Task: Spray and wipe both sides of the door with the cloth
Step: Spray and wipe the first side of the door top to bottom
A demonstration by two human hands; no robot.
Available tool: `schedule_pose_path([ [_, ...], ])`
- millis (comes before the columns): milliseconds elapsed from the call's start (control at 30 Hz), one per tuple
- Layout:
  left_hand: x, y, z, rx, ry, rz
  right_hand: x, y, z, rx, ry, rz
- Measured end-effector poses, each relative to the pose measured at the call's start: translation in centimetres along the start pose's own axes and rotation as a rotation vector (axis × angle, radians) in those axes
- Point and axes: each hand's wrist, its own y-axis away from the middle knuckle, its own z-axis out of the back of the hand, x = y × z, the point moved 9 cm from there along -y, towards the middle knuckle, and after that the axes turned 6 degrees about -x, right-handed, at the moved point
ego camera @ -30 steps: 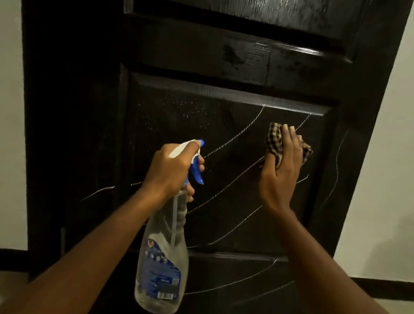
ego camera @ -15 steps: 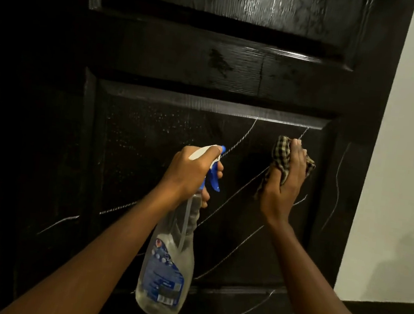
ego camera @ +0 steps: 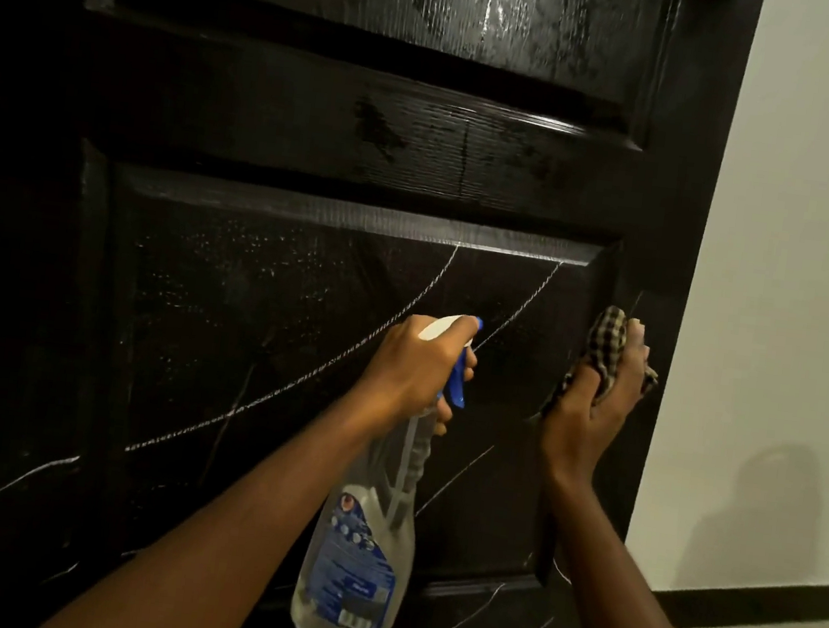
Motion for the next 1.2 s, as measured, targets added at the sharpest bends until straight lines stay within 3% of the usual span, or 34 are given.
schedule_pose_path([
  [200, 0.4, -0.7, 0.4, -0.008, -0.067, 0.020, -0.8, -2.1, -0.1, -0.005, 0.047, 0.008],
  [367, -0.5, -0.5, 2.0, -0.052, 0.014, -0.034, -0.4, -4.6, -4.6, 0.050, 0.122, 0.091],
  [500, -0.6, -0.6, 4.3, -0.128, 0.036, -0.082, -0.1, -4.5, -10.8, 0.071, 0.415, 0.111],
  [567, -0.4, -0.5, 5.6, -0.154, 0.056, -0.086, 0.9, -1.8, -12.7, 0.091, 0.504, 0.267],
  [667, -0.4, -0.6, 6.5, -0.154, 0.069, -0.095, 0.2, 4.4, -13.5, 0.340, 0.557, 0.644],
  [733, -0.5, -0.6, 6.4, -0.139, 0.066, -0.098, -2.3, 5.2, -11.5, 0.416, 0.647, 0.765],
  [800, -0.5, -0.8, 6.2, -0.121, 0.061, -0.103, -4.2, 1.9, -8.9, 0.358, 0.689, 0.694],
  [900, -0.3, -1.0, 6.1, -0.108, 0.057, -0.108, -4.5, -5.4, -6.8, 0.138, 0.575, 0.403],
  [1000, 0.0, -1.1, 6.6, -0.125, 0.070, -0.108, -2.1, -6.1, -9.5, 0.005, 0.561, 0.242],
  [1067, 0.2, -1.0, 7.0, -0.141, 0.073, -0.108, 0.1, -2.4, -12.3, 0.069, 0.595, 0.381],
  [1200, 0.3, -0.5, 7.7, -0.151, 0.042, -0.103, -0.5, 3.8, -13.4, 0.421, 0.684, 0.823],
])
